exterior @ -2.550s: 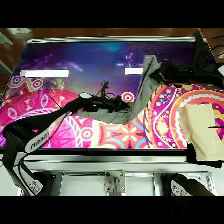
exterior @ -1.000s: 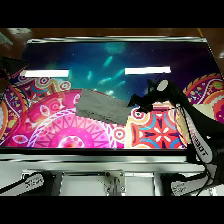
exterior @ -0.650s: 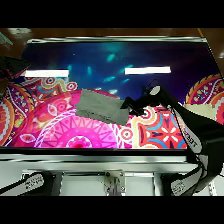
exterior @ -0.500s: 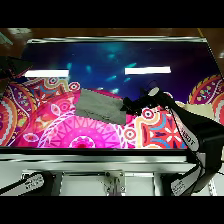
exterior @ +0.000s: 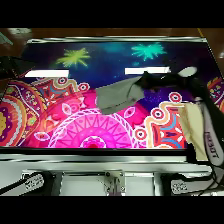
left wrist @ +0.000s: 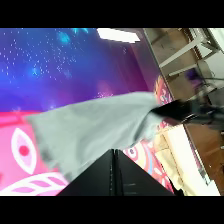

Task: Fold the shirts.

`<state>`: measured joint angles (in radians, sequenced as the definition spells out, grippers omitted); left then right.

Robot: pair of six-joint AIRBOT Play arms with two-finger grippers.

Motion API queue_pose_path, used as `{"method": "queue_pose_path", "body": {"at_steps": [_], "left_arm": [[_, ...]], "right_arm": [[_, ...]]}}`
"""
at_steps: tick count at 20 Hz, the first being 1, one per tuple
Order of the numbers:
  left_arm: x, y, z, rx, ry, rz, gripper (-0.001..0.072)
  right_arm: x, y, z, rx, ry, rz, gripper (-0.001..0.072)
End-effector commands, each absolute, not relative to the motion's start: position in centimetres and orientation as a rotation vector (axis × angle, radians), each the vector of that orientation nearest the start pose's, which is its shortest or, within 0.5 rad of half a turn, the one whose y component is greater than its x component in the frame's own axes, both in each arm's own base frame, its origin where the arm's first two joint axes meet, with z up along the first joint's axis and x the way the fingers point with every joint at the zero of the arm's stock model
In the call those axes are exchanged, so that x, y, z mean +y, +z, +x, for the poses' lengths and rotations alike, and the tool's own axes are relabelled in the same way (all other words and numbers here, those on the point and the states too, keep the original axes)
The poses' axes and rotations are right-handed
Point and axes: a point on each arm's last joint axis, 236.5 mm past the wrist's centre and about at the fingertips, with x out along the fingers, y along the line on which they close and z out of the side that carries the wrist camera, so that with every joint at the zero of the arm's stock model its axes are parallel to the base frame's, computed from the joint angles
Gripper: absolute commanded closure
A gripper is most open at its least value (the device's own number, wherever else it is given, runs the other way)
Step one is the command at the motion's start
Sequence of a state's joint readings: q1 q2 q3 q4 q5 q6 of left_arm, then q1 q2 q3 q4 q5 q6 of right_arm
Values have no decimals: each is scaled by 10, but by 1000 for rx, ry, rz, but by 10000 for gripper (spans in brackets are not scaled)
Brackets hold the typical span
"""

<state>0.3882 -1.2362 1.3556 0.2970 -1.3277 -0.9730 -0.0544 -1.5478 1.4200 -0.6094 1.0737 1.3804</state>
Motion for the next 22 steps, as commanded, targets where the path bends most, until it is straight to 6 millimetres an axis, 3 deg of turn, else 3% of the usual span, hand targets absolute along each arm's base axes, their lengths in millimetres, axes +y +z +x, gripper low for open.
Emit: {"method": "queue_pose_path", "body": {"at_steps": [1,4,6,9,15,17,19,22], "left_arm": [[-64,244,422,571,-745,-605,674],[-65,244,422,572,-746,-605,674],[-65,244,422,572,-746,-605,674],[-65,244,422,572,-746,-605,674],[-65,244,422,572,-746,-605,674],[-65,244,422,572,-746,-605,674],[-65,244,422,571,-746,-605,674],[-64,244,423,568,-742,-606,674]], "right_arm": [[18,155,479,856,273,765,649],[-86,164,431,848,6,755,649],[-141,164,401,837,-147,754,649],[-193,165,375,791,-290,827,650],[-208,150,335,890,-361,873,649],[-211,133,302,1019,-440,870,649],[-219,113,257,1192,-567,823,649],[-227,100,206,1380,-687,743,650]]}}
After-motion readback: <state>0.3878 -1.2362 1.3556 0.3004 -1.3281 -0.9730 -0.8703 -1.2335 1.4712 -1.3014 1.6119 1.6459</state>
